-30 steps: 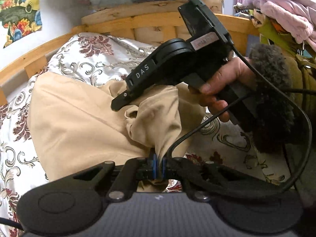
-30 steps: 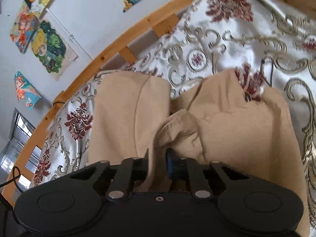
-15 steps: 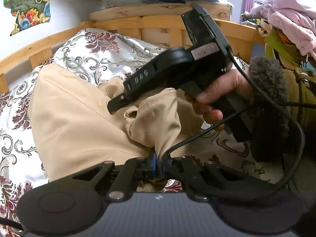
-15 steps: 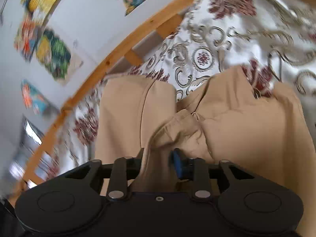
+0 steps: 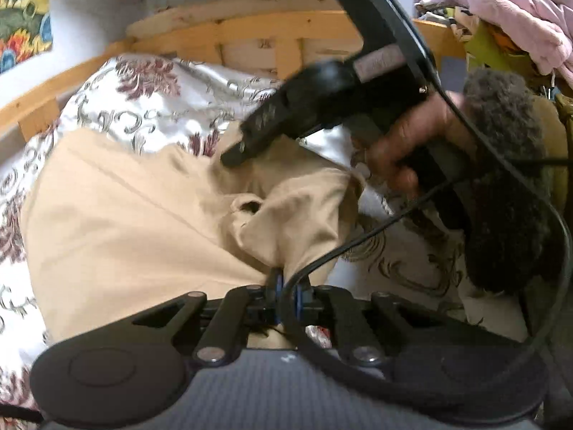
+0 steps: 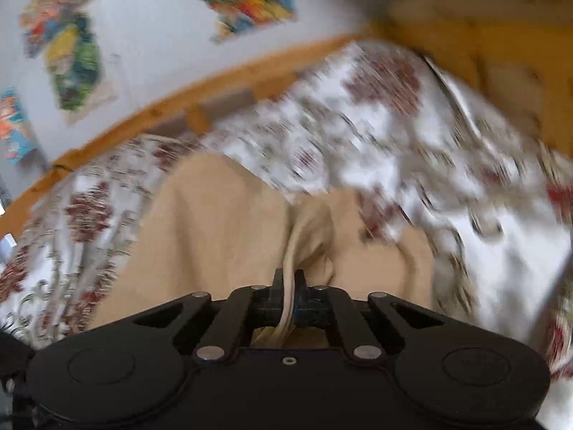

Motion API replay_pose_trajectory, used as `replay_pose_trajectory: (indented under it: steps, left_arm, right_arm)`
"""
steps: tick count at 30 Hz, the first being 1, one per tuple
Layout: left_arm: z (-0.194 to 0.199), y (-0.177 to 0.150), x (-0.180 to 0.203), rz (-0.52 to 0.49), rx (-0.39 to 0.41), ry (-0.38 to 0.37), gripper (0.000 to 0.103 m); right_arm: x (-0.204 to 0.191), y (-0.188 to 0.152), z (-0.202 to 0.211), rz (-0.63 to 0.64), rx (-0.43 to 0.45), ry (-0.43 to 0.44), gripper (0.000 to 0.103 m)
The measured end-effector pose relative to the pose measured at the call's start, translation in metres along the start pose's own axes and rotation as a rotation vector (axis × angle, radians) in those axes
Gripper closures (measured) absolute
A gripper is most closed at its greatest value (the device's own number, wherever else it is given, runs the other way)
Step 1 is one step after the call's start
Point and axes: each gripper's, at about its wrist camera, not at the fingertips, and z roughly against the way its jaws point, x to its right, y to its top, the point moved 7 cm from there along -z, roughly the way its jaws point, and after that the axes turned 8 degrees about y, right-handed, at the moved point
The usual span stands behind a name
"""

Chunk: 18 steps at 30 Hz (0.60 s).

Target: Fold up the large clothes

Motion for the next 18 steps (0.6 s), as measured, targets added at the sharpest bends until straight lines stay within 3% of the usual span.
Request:
replay_pose_trajectory:
  steps: [4,5,9,14,17,18]
  left_arm:
    - [0.006,-0.007,-0.006,0.047,-0.002,-0.012,0.095]
    - [0.007,-0.009,-0.007,0.048,-0.004,-0.015,0.095]
    - [0.010,-0.010,-0.005,0.044,-0.002,-0.010,0.091]
    - [0.013,-0.009,-0.003,0.039,0.011,-0.020,0.072]
    - [0.024,-0.007,-0.002,0.045,0.021,-0.043,0.051]
    - [0.031,-0.007,-0.002,0.052,0.030,-0.049,0.045]
  right_arm:
    - [0.005,0.016,0.015,-0.051,0.100,0.057,0.079]
    - [0.000,0.020,0.016,-0.027,0.125,0.074,0.069]
    - [-0.018,0.018,-0.013,0.041,0.055,0.119,0.045]
    - [-0.017,0.004,-0.049,0.026,-0.061,0.156,0.041]
    - [-0.018,0.001,-0.058,0.065,-0.092,0.177,0.037]
    - [-0.018,-0.001,-0.060,0.077,-0.094,0.188,0.050]
